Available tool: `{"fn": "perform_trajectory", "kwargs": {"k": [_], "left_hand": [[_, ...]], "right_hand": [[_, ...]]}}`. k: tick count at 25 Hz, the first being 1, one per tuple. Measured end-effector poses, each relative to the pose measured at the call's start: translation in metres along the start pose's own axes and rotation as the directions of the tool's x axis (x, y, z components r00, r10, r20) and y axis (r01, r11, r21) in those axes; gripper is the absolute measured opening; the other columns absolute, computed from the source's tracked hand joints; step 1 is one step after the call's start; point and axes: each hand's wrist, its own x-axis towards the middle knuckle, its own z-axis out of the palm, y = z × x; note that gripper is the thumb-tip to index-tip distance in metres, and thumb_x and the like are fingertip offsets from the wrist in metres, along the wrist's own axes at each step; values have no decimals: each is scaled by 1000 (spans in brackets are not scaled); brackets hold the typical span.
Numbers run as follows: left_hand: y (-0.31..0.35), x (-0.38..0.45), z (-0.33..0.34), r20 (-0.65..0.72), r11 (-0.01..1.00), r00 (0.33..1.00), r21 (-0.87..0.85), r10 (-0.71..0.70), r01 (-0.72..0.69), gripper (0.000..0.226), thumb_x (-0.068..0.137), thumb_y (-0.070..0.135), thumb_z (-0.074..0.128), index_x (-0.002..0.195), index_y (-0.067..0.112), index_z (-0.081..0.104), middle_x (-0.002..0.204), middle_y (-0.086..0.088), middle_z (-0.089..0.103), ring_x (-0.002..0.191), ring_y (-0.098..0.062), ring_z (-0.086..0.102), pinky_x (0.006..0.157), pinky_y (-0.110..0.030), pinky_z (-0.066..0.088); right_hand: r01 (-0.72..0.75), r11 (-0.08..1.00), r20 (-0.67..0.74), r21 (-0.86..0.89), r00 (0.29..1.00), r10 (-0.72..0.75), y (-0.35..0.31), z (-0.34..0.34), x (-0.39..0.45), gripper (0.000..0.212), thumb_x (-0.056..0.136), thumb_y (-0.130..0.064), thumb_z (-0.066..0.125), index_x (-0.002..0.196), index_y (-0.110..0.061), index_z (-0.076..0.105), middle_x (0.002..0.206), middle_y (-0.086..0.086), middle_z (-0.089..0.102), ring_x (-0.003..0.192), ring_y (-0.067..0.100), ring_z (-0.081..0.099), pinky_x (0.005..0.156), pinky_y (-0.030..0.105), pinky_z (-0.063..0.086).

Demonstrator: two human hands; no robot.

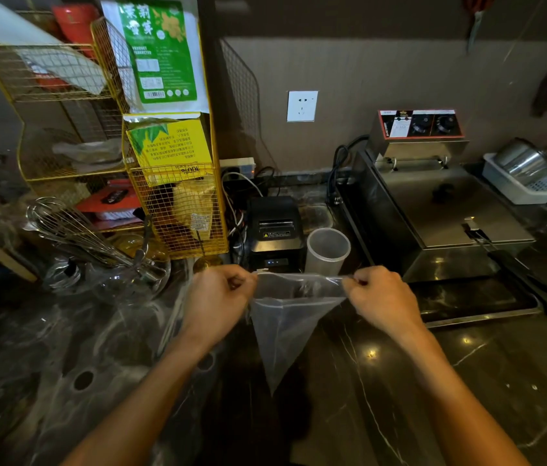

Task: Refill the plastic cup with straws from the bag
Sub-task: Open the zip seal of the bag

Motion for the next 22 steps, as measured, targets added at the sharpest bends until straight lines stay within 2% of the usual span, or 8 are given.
{"fn": "perform_trajectory", "kwargs": {"k": [3,6,8,11,15,17,19,22], "left_hand": [[-4,4,-3,-53,1000,999,1,-9,9,17,96,21,66,89,32,76,84,15,75,79,1,71,71,-21,61],[-2,3,6,64,996,995,-33,82,-80,35,97,13,63,127,32,65,119,14,62,98,3,66,75,-10,56],[0,4,9,187,987,970,10,157,-162,49,98,10,60,140,34,57,131,16,52,105,3,62,80,-17,59],[6,8,14,302,951,915,68,267,-300,37,99,10,55,127,31,67,127,17,55,105,-3,62,88,-31,59],[16,14,22,338,951,907,89,252,-297,33,102,18,54,133,20,67,119,13,60,106,2,60,96,-26,54],[20,18,26,327,959,915,75,236,-274,37,102,24,56,138,19,62,119,11,59,107,1,59,96,-20,51],[24,19,32,298,973,932,40,204,-226,40,101,30,58,139,19,61,114,17,55,104,3,57,90,-16,48],[32,19,41,264,987,951,-45,159,-153,46,99,35,61,140,16,60,117,17,55,106,3,57,92,-15,48]], "right_hand": [[10,990,50,138,999,-17,9,-4,3,33,99,-33,61,75,-12,74,71,5,75,65,14,74,74,45,65],[52,968,48,244,997,-65,8,-1,7,33,101,-29,60,77,-9,72,70,3,74,63,12,74,71,40,65],[83,962,-9,261,996,-84,11,0,13,37,101,-35,62,78,-8,70,67,5,73,59,12,73,67,39,65],[132,948,-46,288,991,-124,17,3,16,39,102,-43,59,82,-10,67,71,6,73,58,10,72,62,35,64],[138,908,-121,396,988,-97,36,16,0,27,106,-39,49,92,-21,63,83,3,71,63,11,71,62,35,62],[59,926,-1,372,998,-63,58,29,-11,16,107,-26,52,95,-25,63,90,3,69,70,12,69,67,37,62],[-28,969,336,245,940,-58,79,43,-25,9,102,-18,61,104,-27,61,99,3,67,78,13,68,70,35,62],[-161,968,644,194,765,-2,92,75,-44,49,89,-34,79,130,-29,52,125,2,62,94,17,71,78,33,62]]}}
